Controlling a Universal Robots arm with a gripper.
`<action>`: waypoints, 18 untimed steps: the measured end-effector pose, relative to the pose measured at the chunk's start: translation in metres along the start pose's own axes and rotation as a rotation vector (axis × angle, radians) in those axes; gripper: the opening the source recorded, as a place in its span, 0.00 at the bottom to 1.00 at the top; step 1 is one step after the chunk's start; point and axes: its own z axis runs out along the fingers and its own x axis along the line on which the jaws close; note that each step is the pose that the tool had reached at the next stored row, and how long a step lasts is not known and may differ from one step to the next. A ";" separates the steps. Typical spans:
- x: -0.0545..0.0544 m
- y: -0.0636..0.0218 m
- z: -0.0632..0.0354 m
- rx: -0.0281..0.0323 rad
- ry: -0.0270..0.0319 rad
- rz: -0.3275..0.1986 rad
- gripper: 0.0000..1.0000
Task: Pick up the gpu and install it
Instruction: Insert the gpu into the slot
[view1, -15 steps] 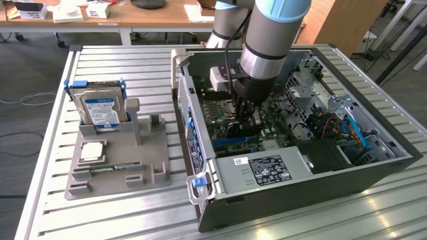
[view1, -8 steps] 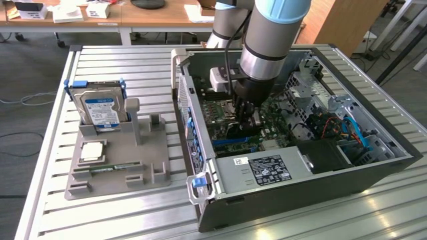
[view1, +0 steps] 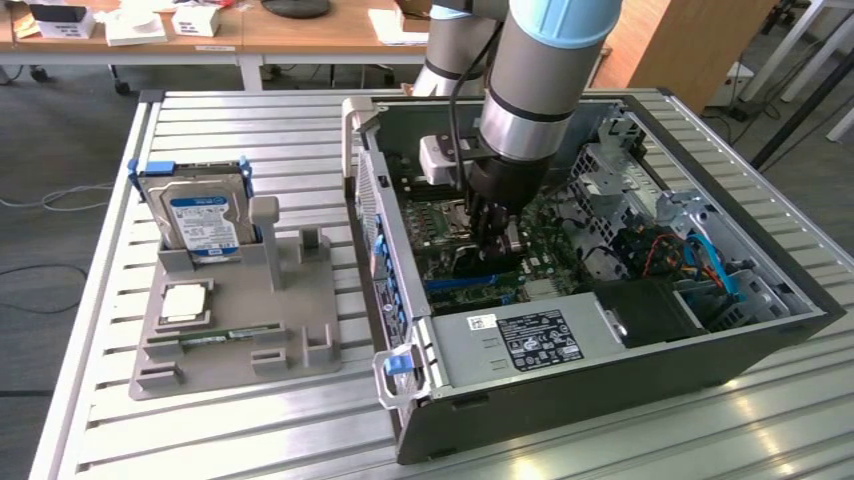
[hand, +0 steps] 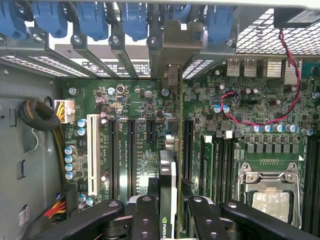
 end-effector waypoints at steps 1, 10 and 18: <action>0.000 0.0002 0.0004 0.0002 -0.0001 0.000 0.27; 0.000 0.0013 0.0015 0.0000 0.0005 0.000 0.27; 0.000 0.0033 0.0030 0.0000 0.0006 0.000 0.27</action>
